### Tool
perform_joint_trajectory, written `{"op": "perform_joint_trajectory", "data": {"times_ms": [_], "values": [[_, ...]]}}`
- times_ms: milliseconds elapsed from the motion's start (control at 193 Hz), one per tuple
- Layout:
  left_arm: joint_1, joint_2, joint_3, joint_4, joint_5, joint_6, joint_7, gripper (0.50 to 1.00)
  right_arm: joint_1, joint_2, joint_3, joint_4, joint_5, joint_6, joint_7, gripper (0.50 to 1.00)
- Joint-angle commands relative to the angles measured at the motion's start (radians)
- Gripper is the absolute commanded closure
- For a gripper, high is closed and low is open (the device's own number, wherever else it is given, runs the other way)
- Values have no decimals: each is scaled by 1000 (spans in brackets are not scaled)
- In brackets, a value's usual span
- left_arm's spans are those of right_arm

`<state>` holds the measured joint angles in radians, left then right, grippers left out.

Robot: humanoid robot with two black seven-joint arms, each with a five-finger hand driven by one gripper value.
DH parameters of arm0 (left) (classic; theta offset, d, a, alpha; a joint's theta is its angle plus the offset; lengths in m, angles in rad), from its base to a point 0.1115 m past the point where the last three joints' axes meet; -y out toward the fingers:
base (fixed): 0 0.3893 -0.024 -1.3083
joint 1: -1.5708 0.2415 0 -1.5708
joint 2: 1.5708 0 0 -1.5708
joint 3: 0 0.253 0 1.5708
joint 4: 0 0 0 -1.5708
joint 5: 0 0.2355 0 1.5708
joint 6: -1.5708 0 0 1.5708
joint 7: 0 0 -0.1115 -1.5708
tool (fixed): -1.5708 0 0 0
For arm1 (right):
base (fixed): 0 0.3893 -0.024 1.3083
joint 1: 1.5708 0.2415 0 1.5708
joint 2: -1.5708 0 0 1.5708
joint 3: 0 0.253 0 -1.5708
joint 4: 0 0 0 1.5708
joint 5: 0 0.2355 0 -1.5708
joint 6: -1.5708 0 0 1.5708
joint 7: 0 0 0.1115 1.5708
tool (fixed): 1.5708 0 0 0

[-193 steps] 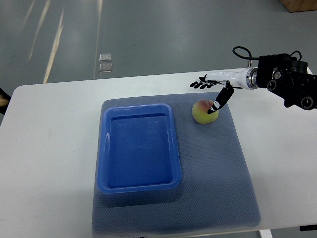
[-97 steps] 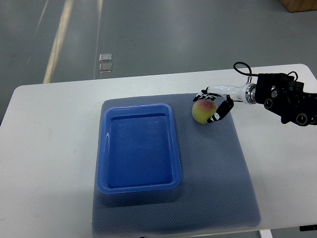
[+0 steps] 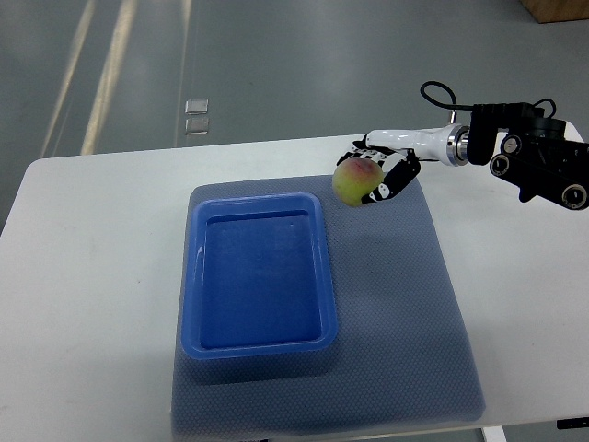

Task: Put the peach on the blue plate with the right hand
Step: 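Carry the peach with the right hand over the blue tray, then lower the peach into the blue tray and open the right hand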

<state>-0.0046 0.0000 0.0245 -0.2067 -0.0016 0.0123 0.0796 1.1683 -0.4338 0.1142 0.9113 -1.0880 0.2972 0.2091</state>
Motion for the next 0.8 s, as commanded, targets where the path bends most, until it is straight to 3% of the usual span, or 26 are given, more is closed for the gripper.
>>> {"op": "perform_joint_trajectory", "data": {"times_ms": [0, 134, 155, 331, 631, 797], "values": [[0, 0, 0, 0, 0, 0, 0, 500, 22, 13, -1, 43, 43, 0, 3, 991], [0, 0, 0, 1, 0, 0, 0, 500, 16, 50, -1, 58, 45, -15, 9, 981], [0, 0, 0, 1, 0, 0, 0, 500, 8, 113, -14, 57, 40, -47, 7, 975], [0, 0, -1, 6, 0, 0, 0, 500, -24, 211, -68, 20, 25, -79, 7, 965], [0, 0, 0, 9, 0, 0, 0, 500, -75, 299, -74, -34, 14, -113, 6, 930], [2, 0, 0, 7, 0, 0, 0, 500, -87, 325, -85, -49, 8, -121, 7, 836]]}}
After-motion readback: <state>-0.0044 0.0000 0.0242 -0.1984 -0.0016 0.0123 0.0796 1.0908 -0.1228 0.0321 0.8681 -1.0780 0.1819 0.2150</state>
